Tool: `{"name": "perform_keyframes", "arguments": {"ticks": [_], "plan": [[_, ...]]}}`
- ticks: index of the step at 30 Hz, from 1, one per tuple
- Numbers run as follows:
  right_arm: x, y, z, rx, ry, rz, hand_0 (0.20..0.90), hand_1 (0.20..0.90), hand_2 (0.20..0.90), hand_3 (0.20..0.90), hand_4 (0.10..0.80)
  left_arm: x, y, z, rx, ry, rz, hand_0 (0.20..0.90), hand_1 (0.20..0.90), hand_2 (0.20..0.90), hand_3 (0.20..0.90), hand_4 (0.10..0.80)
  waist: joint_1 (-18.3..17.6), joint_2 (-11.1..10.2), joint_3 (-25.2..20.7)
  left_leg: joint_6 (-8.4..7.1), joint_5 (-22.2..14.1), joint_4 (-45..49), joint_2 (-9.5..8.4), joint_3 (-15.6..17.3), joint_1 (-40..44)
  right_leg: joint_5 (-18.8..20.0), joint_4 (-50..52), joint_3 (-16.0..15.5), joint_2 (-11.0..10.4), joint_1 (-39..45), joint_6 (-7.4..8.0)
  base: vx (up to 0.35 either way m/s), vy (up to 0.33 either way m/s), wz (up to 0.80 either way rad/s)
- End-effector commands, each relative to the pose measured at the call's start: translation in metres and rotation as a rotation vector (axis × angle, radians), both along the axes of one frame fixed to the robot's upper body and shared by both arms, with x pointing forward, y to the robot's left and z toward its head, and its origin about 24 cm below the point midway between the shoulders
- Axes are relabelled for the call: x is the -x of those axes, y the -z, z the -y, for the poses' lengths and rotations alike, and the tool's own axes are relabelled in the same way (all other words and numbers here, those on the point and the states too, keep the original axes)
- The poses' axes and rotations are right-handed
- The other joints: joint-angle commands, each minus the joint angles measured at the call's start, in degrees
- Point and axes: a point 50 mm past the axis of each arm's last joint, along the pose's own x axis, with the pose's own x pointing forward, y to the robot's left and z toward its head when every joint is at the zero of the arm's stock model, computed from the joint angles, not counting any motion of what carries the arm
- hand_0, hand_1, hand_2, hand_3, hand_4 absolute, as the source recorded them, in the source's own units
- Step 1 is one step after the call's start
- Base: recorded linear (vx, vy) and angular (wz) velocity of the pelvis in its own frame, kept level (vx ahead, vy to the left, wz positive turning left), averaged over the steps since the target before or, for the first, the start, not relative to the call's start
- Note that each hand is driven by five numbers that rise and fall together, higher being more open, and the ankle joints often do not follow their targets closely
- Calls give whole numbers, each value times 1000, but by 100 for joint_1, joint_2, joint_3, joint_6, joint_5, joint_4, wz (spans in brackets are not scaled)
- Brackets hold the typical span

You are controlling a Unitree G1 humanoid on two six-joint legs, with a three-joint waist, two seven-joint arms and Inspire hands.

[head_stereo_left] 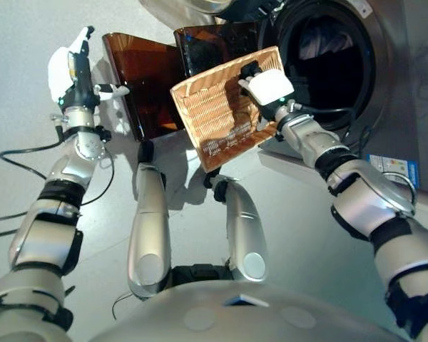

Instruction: Pick up the clothes and place them into the washing machine

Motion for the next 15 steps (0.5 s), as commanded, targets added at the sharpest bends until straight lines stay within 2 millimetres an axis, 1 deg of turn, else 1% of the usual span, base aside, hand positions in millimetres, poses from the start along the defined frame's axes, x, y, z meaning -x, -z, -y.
{"name": "perform_keyframes", "arguments": {"ticks": [1, 3, 4, 6, 8, 10, 11, 12, 13, 14, 15], "plan": [[-9, -35, 34, 101, 99, 150, 900, 900, 900, 900, 800, 4, -5, -6, 36, -51, 83, 900, 900, 900, 900, 800, 74, 174, -174, -61, -173, 49, -262, 221, 107, -47, 99, -120, 297, -28, -31, 0, 0, 0], [-10, -39, 37, 127, 105, 162, 900, 900, 900, 900, 800, 2, -10, -8, 46, -57, 96, 900, 900, 900, 900, 800, 63, 195, -178, -67, -149, -2, -264, 234, 109, -44, 80, -120, 292, -49, -51, 0, 0, 0], [-11, -44, 44, 158, 127, 183, 900, 900, 900, 900, 800, -1, -18, -13, 54, -80, 121, 900, 900, 900, 900, 800, 51, 214, -178, -73, -119, -56, -264, 249, 88, -13, 40, -116, 291, -80, -72, 0, 0, 0], [-10, -44, 48, 173, 134, 183, 900, 900, 900, 900, 800, -1, -21, -15, 56, -94, 133, 900, 900, 900, 900, 800, 38, 220, -175, -73, -109, -50, -269, 254, 68, 9, 28, -100, 287, -95, -74, 0, 0, 0], [-9, -46, 55, 192, 160, 192, 900, 900, 900, 900, 800, -1, -31, -21, 77, -112, 182, 900, 900, 900, 900, 800, 37, 255, -195, -78, -70, -91, -281, 254, 20, 37, 0, -95, 272, -144, -74, 0, 0, 0], [-6, -47, 68, 225, 196, 192, 900, 900, 900, 900, 800, 3, -38, -31, 89, -140, 227, 900, 900, 900, 900, 800, 45, 331, -223, -95, 18, -230, -297, 245, -12, 67, -67, -98, 248, -192, -79, -8, -1, 2], [-6, -47, 68, 225, 196, 191, 900, 900, 900, 900, 800, 4, -38, -31, 90, -140, 227, 900, 900, 900, 900, 800, 39, 332, -229, -95, 22, -233, -299, 243, -16, 68, -69, -100, 247, -196, -79, -12, 3, 6], [-5, -48, 73, 233, 210, 192, 900, 900, 900, 900, 800, 6, -39, -35, 95, -150, 237, 900, 900, 900, 900, 800, 47, 351, -239, -96, 41, -279, -297, 245, -14, 68, -81, -91, 245, -207, -84, -5, 3, 8], [-3, -46, 78, 242, 221, 185, 900, 900, 900, 900, 800, 9, -40, -40, 98, -163, 243, 900, 900, 900, 900, 800, 44, 378, -251, -103, 73, -331, -296, 250, -12, 71, -95, -75, 245, -220, -91, -15, 5, 5], [-2, -49, 86, 256, 245, 188, 900, 900, 900, 900, 800, 14, -42, -49, 99, -185, 254, 900, 900, 900, 900, 800, 51, 428, -263, -109, 99, -352, -308, 267, -54, 72, -84, -56, 240, -265, -103, 0, 0, 0], [-2, -49, 86, 256, 245, 188, 900, 900, 900, 900, 800, 14, -42, -49, 100, -186, 254, 900, 900, 900, 900, 800, 48, 428, -268, -109, 99, -351, -308, 267, -59, 71, -82, -56, 239, -271, -103, -31, 8, 1]]}}
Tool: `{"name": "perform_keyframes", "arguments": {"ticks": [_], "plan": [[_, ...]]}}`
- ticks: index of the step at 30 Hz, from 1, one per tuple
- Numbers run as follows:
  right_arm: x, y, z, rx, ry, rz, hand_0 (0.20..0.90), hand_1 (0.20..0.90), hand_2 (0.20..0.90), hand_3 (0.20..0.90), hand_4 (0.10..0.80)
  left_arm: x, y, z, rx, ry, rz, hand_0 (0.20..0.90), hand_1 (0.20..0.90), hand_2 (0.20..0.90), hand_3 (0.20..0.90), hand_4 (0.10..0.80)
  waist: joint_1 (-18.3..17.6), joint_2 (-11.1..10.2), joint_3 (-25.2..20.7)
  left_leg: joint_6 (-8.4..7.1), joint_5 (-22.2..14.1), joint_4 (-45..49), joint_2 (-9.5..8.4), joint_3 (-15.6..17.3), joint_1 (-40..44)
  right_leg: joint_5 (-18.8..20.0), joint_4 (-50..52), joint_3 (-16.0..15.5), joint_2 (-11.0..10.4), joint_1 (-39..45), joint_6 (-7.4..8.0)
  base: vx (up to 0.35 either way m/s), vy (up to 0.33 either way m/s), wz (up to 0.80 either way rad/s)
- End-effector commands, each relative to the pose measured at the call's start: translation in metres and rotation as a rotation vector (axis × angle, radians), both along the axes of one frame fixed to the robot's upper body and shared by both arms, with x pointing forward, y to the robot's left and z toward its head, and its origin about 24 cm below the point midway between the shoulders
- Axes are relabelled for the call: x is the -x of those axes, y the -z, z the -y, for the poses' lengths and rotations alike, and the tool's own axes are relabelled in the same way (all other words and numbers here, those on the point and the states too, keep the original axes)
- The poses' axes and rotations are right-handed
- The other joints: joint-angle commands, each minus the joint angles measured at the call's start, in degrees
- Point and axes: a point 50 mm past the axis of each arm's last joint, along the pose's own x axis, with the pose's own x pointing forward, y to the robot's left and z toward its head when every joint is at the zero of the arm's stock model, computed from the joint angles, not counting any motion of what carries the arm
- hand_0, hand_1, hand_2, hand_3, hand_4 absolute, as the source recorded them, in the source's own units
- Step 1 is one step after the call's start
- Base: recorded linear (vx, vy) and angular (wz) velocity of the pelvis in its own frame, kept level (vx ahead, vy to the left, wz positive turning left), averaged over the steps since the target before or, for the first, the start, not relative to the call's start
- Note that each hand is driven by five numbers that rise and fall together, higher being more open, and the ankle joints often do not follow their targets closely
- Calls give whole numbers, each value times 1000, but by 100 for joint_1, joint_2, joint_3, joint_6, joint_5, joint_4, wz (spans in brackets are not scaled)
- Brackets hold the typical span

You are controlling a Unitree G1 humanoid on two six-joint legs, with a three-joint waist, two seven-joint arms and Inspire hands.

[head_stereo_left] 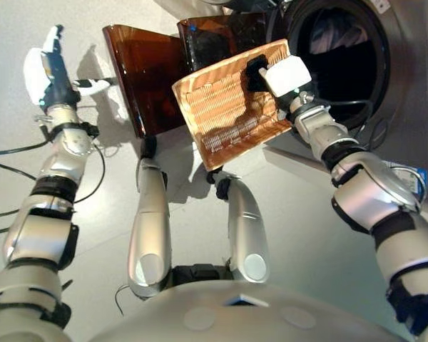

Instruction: Pick up the clothes and place them into the washing machine

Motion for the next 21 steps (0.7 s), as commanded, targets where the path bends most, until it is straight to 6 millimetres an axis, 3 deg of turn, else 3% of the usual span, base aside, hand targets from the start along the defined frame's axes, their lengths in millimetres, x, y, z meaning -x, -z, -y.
{"name": "perform_keyframes", "arguments": {"ticks": [1, 12, 21], "plan": [[4, -41, 71, 100, 197, 140, 900, 900, 900, 900, 800, 6, -33, -12, 20, -34, 211, 900, 900, 900, 900, 800, 12, 475, -276, -31, -99, 85, -297, 240, -67, 110, -99, -68, 290, -34, -60, 0, 0, 0], [1, -59, 75, 121, 175, 182, 900, 900, 900, 900, 800, 4, -48, -23, 36, -59, 234, 900, 900, 900, 900, 800, -98, 649, -186, -92, 63, 37, -255, 251, -276, 150, -76, 6, 304, -252, -87, -38, -16, -3], [-4, -93, 78, 173, 171, 282, 900, 900, 900, 900, 800, -4, -71, -31, 39, -81, 259, 900, 900, 900, 900, 800, -270, 790, -172, -236, 306, -82, -136, 204, -639, 231, -96, -3, 344, -620, -98, -35, -35, -1]]}}
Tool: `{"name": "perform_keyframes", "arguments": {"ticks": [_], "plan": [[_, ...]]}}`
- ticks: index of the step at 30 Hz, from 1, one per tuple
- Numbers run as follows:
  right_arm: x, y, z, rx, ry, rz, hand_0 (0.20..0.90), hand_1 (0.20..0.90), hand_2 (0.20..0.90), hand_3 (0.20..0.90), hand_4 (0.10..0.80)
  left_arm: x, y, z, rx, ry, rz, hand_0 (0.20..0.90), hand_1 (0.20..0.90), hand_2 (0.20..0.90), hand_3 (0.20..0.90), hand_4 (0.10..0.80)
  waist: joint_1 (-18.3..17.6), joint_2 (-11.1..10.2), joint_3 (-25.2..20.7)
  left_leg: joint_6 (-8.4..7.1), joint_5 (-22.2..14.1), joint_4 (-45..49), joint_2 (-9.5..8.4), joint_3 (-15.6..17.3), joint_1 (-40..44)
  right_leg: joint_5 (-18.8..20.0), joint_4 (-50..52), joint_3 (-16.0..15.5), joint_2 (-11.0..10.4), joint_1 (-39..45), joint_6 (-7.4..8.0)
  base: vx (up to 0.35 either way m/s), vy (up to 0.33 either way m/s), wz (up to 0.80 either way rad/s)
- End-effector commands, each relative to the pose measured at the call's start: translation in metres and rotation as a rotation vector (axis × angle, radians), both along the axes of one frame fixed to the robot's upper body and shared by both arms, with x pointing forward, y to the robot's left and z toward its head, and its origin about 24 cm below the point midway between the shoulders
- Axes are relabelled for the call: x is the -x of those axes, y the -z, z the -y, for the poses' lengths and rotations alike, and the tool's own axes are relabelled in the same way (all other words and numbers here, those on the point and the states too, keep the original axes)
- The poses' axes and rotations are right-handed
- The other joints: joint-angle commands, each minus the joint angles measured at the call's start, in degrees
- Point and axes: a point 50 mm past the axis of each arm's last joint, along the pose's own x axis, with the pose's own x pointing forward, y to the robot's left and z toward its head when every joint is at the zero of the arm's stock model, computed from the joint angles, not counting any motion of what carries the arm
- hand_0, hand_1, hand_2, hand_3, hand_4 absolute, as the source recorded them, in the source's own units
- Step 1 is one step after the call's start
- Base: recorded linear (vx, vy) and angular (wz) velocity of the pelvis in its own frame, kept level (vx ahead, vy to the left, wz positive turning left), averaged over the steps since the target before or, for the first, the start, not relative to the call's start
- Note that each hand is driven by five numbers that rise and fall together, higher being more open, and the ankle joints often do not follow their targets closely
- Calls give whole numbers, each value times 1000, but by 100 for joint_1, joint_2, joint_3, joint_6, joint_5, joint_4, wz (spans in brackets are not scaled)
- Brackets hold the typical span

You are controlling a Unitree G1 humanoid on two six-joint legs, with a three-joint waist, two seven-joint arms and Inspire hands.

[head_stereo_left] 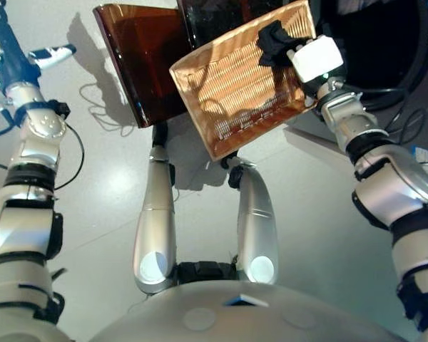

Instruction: Pick up the clothes and place them into the washing machine

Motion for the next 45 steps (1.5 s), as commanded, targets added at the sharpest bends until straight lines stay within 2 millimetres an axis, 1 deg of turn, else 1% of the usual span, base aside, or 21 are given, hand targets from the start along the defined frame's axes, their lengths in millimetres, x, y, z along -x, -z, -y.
{"name": "perform_keyframes", "arguments": {"ticks": [1, 3, 4, 5, 6, 7, 10, 13, 14, 17, 19, 25, 26, 27, 28, 31, 35, 37, 40, 44, 45], "plan": [[3, -51, 43, 112, 112, 172, 900, 900, 900, 900, 800, 6, -20, -15, 8, -43, 104, 900, 900, 900, 900, 800, -198, 327, -437, -150, 142, 51, -164, 16, -253, 276, -481, -218, 339, 122, -21, -30, -34, 5], [4, -57, 47, 131, 132, 194, 900, 900, 900, 900, 800, 6, -19, -16, 16, -45, 102, 900, 900, 900, 900, 800, -209, 358, -429, -174, 198, 4, -159, 9, -319, 281, -471, -221, 343, 61, -26, -20, -29, 5], [4, -64, 51, 151, 150, 220, 900, 900, 900, 900, 800, 6, -20, -17, 17, -50, 100, 900, 900, 900, 900, 800, -204, 378, -423, -179, 221, -22, -155, 13, -330, 289, -458, -224, 338, 38, -23, -13, -48, 3], [6, -67, 58, 193, 182, 224, 900, 900, 900, 900, 800, 6, -18, -19, 21, -57, 93, 900, 900, 900, 900, 800, -194, 396, -412, -182, 246, -44, -158, 3, -368, 294, -444, -225, 337, 0, -28, -9, -31, 1], [6, -68, 58, 194, 182, 225, 900, 900, 900, 900, 800, 6, -18, -19, 22, -58, 93, 900, 900, 900, 900, 800, -197, 397, -412, -182, 246, -44, -158, 2, -370, 294, -443, -226, 337, -1, -28, -16, -43, 1], [6, -77, 60, 235, 197, 254, 900, 900, 900, 900, 800, 6, -18, -19, 24, -58, 91, 900, 900, 900, 900, 800, -177, 414, -380, -195, 290, -64, -164, -9, -412, 313, -429, -226, 322, -50, -23, 0, 0, 0], [7, -75, 62, 260, 213, 242, 900, 900, 900, 900, 800, 6, -15, -19, 31, -58, 79, 900, 900, 900, 900, 800, -181, 426, -378, -201, 315, -87, -160, -20, -419, 304, -414, -215, 316, -57, -25, -4, -12, 0], [7, -82, 62, 299, 210, 267, 900, 900, 900, 900, 800, 4, -17, -17, 28, -49, 82, 900, 900, 900, 900, 800, -186, 463, -386, -227, 345, -154, -152, -11, -391, 299, -418, -212, 307, -42, -17, -5, -9, 6], [7, -85, 62, 313, 214, 277, 900, 900, 900, 900, 800, 3, -21, -17, 19, -49, 92, 900, 900, 900, 900, 800, -195, 473, -392, -243, 358, -171, -154, -15, -386, 312, -429, -212, 308, -46, -20, -6, 4, 7], [7, -84, 62, 323, 208, 277, 900, 900, 900, 900, 800, 3, -25, -18, 12, -52, 96, 900, 900, 900, 900, 800, -212, 474, -407, -253, 372, -202, -139, -11, -395, 316, -464, -200, 315, -47, -22, -16, -8, 7], [7, -88, 61, 348, 196, 293, 900, 900, 900, 900, 800, 1, -26, -17, 7, -53, 91, 900, 900, 900, 900, 800, -228, 480, -420, -271, 418, -229, -129, -24, -447, 339, -486, -202, 318, -83, -20, 0, 0, 0], [7, -86, 61, 404, 171, 275, 900, 900, 900, 900, 800, 1, -24, -17, 12, -53, 94, 900, 900, 900, 900, 800, -258, 497, -442, -300, 480, -330, -97, -48, -491, 357, -509, -224, 328, -131, -5, -2, -2, 0], [8, -85, 62, 414, 165, 276, 656, 656, 656, 656, 625, 3, -22, -18, 11, -57, 98, 900, 900, 900, 900, 800, -253, 496, -455, -304, 485, -341, -90, -52, -503, 345, -501, -223, 339, -135, -12, 0, 0, 0], [8, -85, 62, 414, 165, 276, 529, 529, 529, 529, 535, 3, -22, -18, 11, -58, 97, 900, 900, 900, 900, 800, -254, 496, -458, -304, 485, -340, -90, -52, -505, 344, -501, -223, 339, -137, -12, 0, 0, 0], [9, -84, 64, 410, 171, 277, 200, 200, 200, 200, 300, 4, -21, -19, 15, -59, 101, 900, 900, 900, 900, 800, -246, 495, -471, -308, 485, -329, -89, -67, -525, 343, -483, -237, 337, -150, -8, 0, 0, 0], [10, -82, 66, 417, 173, 266, 200, 200, 200, 200, 300, 5, -19, -19, 15, -59, 103, 900, 900, 900, 900, 800, -234, 490, -481, -313, 495, -335, -90, -83, -546, 332, -466, -249, 329, -172, -4, 0, 0, 0], [12, -83, 71, 418, 193, 270, 200, 200, 200, 200, 300, 7, -17, -19, 12, -61, 105, 900, 900, 900, 900, 800, -204, 476, -469, -313, 505, -325, -104, -116, -567, 319, -454, -263, 322, -170, -2, 0, 0, 0], [16, -79, 76, 424, 175, 261, 200, 200, 200, 200, 300, 12, -16, -23, 16, -77, 120, 900, 900, 900, 900, 800, -228, 445, -457, -310, 512, -323, -103, -109, -578, 317, -441, -263, 313, -176, 1, 0, 0, 0], [16, -87, 75, 424, 158, 287, 200, 200, 200, 200, 300, 12, -20, -25, 0, -85, 126, 900, 900, 900, 900, 800, -247, 437, -453, -303, 502, -316, -113, -114, -588, 308, -444, -261, 303, -185, 11, 0, 0, 0], [18, -84, 80, 423, 180, 285, 200, 200, 200, 200, 300, 12, -13, -24, 3, -86, 106, 900, 900, 900, 900, 800, -252, 443, -469, -280, 487, -305, -118, -102, -569, 318, -463, -251, 285, -142, 14, 11, 19, 2], [19, -81, 82, 430, 190, 280, 200, 200, 200, 200, 300, 12, -8, -22, 5, -80, 91, 900, 900, 900, 900, 800, -245, 430, -494, -262, 480, -335, -112, -93, -510, 323, -500, -246, 284, -86, 16, 0, 0, 0]]}}
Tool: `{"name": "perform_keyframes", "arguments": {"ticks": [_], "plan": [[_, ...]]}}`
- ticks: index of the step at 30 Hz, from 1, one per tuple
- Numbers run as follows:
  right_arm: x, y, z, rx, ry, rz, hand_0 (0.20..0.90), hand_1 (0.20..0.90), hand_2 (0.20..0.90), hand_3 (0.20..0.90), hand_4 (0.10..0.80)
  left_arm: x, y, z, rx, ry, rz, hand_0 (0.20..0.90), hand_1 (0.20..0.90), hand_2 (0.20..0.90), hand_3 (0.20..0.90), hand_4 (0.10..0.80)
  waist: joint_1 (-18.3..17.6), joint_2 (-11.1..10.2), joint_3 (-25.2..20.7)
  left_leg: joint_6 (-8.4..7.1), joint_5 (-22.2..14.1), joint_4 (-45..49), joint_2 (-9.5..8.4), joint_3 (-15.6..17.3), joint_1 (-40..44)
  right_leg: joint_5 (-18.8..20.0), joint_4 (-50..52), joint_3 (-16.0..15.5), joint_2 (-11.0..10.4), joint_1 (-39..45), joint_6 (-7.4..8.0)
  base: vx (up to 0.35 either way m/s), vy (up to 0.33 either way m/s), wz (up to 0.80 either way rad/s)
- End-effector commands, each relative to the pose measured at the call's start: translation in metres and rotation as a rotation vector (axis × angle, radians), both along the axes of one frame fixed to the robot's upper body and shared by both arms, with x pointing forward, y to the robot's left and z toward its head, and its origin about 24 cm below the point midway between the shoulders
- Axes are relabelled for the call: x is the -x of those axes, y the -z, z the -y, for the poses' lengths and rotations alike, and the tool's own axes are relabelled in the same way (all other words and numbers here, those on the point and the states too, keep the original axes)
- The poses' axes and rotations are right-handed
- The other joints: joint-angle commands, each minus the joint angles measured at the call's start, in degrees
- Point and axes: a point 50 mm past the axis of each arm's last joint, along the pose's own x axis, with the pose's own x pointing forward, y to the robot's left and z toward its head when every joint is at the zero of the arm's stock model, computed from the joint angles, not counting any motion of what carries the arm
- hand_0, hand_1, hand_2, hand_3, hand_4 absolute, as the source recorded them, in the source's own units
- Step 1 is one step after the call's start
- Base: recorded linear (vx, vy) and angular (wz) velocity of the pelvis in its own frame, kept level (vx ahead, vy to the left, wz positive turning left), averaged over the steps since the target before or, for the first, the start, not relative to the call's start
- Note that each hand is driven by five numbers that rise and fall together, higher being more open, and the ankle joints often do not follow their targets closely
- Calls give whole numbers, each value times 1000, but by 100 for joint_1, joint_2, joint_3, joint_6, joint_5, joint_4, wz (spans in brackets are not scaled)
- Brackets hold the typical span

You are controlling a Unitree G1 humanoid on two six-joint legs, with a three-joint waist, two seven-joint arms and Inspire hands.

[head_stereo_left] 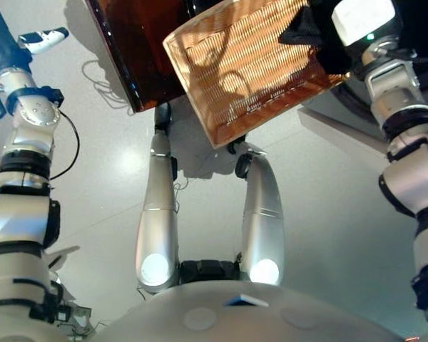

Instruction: Pick up the clothes and place them into the washing machine

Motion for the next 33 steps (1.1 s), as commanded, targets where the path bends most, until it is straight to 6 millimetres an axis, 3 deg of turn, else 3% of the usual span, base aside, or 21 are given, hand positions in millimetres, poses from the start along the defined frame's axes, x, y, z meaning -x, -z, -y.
{"name": "perform_keyframes", "arguments": {"ticks": [1, 2, 5, 7, 8, 14, 17, 19, 22, 23, 24, 27, 28, 29, 30, 33], "plan": [[18, -19, 43, 86, 130, 84, 200, 200, 200, 200, 300, 15, -3, -17, -12, -71, 84, 900, 900, 900, 900, 800, -167, 208, -620, -122, 64, 163, -107, -9, -242, 333, -701, -165, 344, 455, 161, 40, 37, 0], [9, -42, 29, 156, 91, 103, 200, 200, 200, 200, 300, 13, -2, -13, -21, -50, 75, 900, 900, 900, 900, 800, -120, 162, -672, -115, 63, 120, -109, 10, -161, 343, -758, -146, 349, 529, 166, 0, 0, 0], [3, -59, 13, 196, 51, 137, 200, 200, 200, 200, 300, 13, -7, -15, -25, -58, 84, 900, 900, 900, 900, 800, -100, 126, -746, -118, 66, -16, -91, 22, 55, 350, -894, -156, 358, 728, 179, 54, 19, -4], [1, -61, 10, 209, 53, 132, 200, 200, 200, 200, 300, 12, -7, -14, -24, -58, 86, 900, 900, 900, 900, 800, -86, 102, -750, -122, 75, -75, -88, 34, 150, 358, -933, -162, 364, 811, 179, 58, 8, -5], [0, -72, 5, 244, 47, 155, 200, 200, 200, 200, 300, 10, -10, -11, -27, -44, 93, 900, 900, 900, 900, 800, -63, 31, -804, -126, 88, -213, -91, 29, 345, 352, -1045, -177, 367, 971, 177, 47, -1, -2], [-1, -95, -2, 292, 46, 192, 200, 200, 200, 200, 300, 9, -2, -2, -32, 2, 75, 900, 900, 900, 900, 800, 85, -180, -908, -146, 174, -601, -95, -19, 844, 382, -1350, -246, 370, 1436, 182, 70, -15, 0], [-5, -95, -11, 297, 30, 161, 200, 200, 200, 200, 300, 10, 3, 1, -35, 25, 66, 900, 900, 900, 900, 800, 165, -291, -929, -141, 213, -718, -114, -69, 997, 416, -1510, -293, 360, 1616, 183, 70, -24, 3], [-7, -90, -15, 297, 19, 138, 200, 200, 200, 200, 300, 11, 4, 2, -33, 35, 68, 900, 900, 900, 900, 800, 180, -326, -929, -137, 219, -743, -123, -91, 1030, 423, -1554, -305, 361, 1662, 180, 39, -20, 3], [-7, -41, -8, 222, 13, 7, 200, 200, 200, 200, 300, 18, 9, 4, -30, 55, 91, 900, 900, 900, 900, 800, 200, -396, -881, -111, 235, -810, -145, -141, 1068, 448, -1640, -324, 358, 1720, 181, 13, -9, 3], [-7, -40, -9, 221, 13, 6, 200, 200, 200, 200, 300, 18, 9, 4, -31, 54, 90, 900, 900, 900, 900, 800, 199, -400, -888, -111, 236, -813, -145, -141, 1070, 448, -1642, -325, 358, 1721, 181, 0, 0, 0], [-4, -20, -3, 176, 30, -46, 200, 200, 200, 200, 300, 22, 11, 3, -29, 58, 105, 900, 900, 900, 900, 800, 215, -410, -861, -106, 253, -824, -169, -167, 1050, 448, -1668, -344, 355, 1729, 179, 14, -16, 7], [0, -9, 9, 131, 78, -81, 200, 200, 200, 200, 300, 26, 10, 2, -36, 57, 118, 900, 900, 900, 900, 800, 212, -436, -863, -98, 256, -839, -169, -170, 1038, 456, -1677, -346, 362, 1713, 181, 15, -9, 12], [5, 4, 18, 118, 102, -107, 200, 200, 200, 200, 300, 29, 10, -1, -30, 53, 128, 900, 900, 900, 900, 800, 208, -449, -866, -97, 263, -838, -175, -178, 1027, 456, -1663, -348, 354, 1701, 176, 33, 1, 9], [17, 23, 40, 82, 192, -170, 200, 200, 200, 200, 300, 33, 14, -4, -22, 43, 125, 900, 900, 900, 900, 800, 183, -450, -857, -96, 270, -844, -171, -184, 1033, 448, -1665, -338, 352, 1708, 169, 26, 6, 9], [17, 24, 40, 81, 192, -172, 200, 200, 200, 200, 300, 33, 14, -4, -23, 44, 123, 900, 900, 900, 900, 800, 185, -456, -866, -96, 269, -845, -171, -184, 1033, 446, -1665, -338, 352, 1707, 169, 25, 21, 5], [52, 47, 90, 34, 370, -236, 200, 200, 200, 200, 300, 43, 10, -17, -16, 8, 144, 900, 900, 900, 900, 800, 129, -479, -846, -83, 295, -892, -160, -188, 1050, 472, -1733, -299, 348, 1732, 181, 0, 0, 0]]}}
